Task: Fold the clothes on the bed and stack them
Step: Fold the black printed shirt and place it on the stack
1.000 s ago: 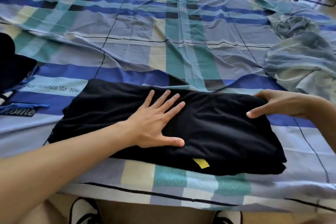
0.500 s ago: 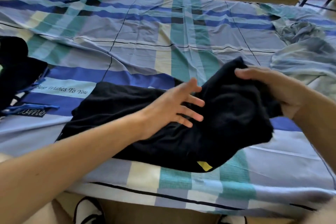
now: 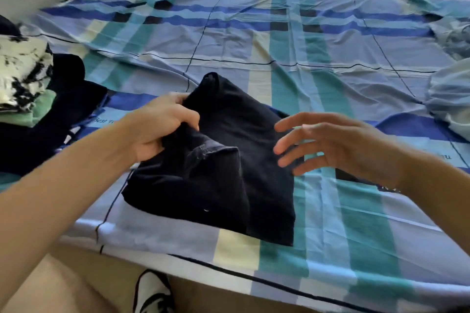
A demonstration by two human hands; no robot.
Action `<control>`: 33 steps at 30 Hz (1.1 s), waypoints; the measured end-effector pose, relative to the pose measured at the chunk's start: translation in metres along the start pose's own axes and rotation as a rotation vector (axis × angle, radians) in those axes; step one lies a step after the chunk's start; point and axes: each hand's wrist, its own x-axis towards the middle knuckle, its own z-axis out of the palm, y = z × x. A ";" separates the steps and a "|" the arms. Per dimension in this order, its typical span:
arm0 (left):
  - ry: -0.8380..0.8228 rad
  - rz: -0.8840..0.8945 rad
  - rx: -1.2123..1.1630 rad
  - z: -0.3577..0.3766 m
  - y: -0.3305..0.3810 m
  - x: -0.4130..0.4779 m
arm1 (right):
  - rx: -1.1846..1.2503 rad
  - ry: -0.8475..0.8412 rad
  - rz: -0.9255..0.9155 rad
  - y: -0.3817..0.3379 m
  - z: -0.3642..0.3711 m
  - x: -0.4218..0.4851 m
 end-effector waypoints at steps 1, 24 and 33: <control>0.039 0.008 0.001 -0.012 -0.001 0.002 | -0.071 0.007 0.000 0.003 0.001 -0.002; -0.202 0.026 0.387 -0.078 -0.019 -0.004 | -0.016 0.370 0.114 0.054 0.049 0.036; -0.234 0.185 1.283 -0.063 -0.032 -0.020 | -0.890 0.550 -0.051 0.049 0.059 0.029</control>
